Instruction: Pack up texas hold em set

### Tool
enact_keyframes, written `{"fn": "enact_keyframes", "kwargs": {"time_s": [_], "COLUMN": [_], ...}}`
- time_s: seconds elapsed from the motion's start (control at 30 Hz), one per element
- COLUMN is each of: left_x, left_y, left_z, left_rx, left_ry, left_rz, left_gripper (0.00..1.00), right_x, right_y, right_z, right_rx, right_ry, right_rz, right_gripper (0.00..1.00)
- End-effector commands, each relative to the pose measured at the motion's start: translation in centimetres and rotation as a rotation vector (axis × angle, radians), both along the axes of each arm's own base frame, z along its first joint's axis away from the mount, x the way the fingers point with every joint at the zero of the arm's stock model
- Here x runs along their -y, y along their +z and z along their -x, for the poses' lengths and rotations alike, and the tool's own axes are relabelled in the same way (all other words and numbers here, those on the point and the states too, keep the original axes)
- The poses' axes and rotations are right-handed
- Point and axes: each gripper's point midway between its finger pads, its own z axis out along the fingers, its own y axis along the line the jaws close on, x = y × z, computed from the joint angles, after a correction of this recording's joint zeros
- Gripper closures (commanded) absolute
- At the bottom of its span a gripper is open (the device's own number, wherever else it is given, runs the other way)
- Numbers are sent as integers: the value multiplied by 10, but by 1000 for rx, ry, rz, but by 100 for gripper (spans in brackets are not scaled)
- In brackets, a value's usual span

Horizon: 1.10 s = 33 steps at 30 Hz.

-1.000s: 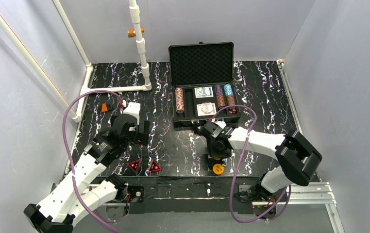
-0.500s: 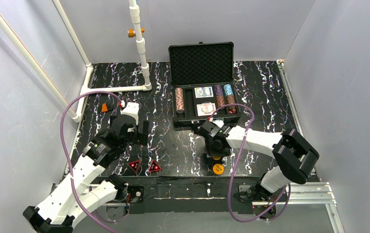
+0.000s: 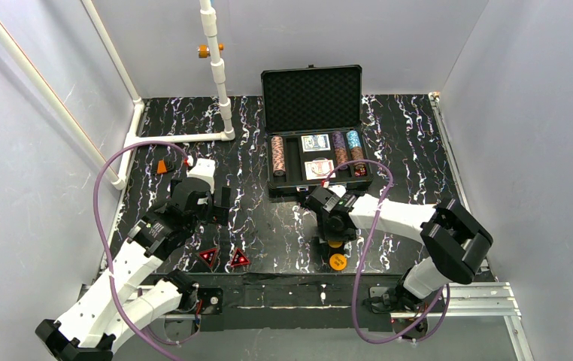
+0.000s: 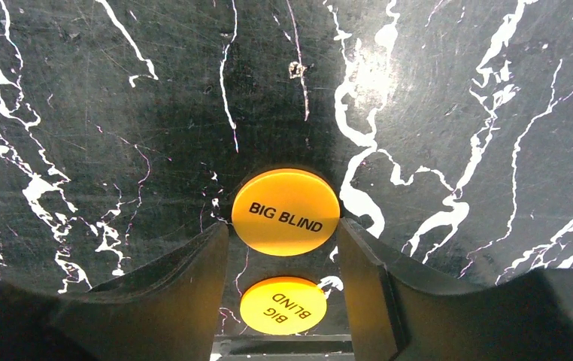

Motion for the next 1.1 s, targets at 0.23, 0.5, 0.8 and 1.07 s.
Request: {"fn": "enact_keyframes", "kwargs": {"time_s": [0.23, 0.5, 0.8, 1.07], "left_x": [-6, -7, -2, 33], "left_y": [-1, -1, -1, -1], "left_z": [1, 1, 3, 14], "left_rx": [8, 8, 1, -41], "left_ry": [16, 16, -6, -153], "left_rz": [-19, -21, -3, 143], "left_gripper": [2, 2, 2, 2], "right_x": [21, 21, 13, -8], "right_y": [-20, -20, -8, 27], "right_z": [-2, -2, -1, -13], "right_rx": [15, 13, 14, 91], "right_ry": [-5, 5, 27, 103], "right_rz": [117, 119, 67, -54], "right_gripper": [36, 43, 47, 47]}}
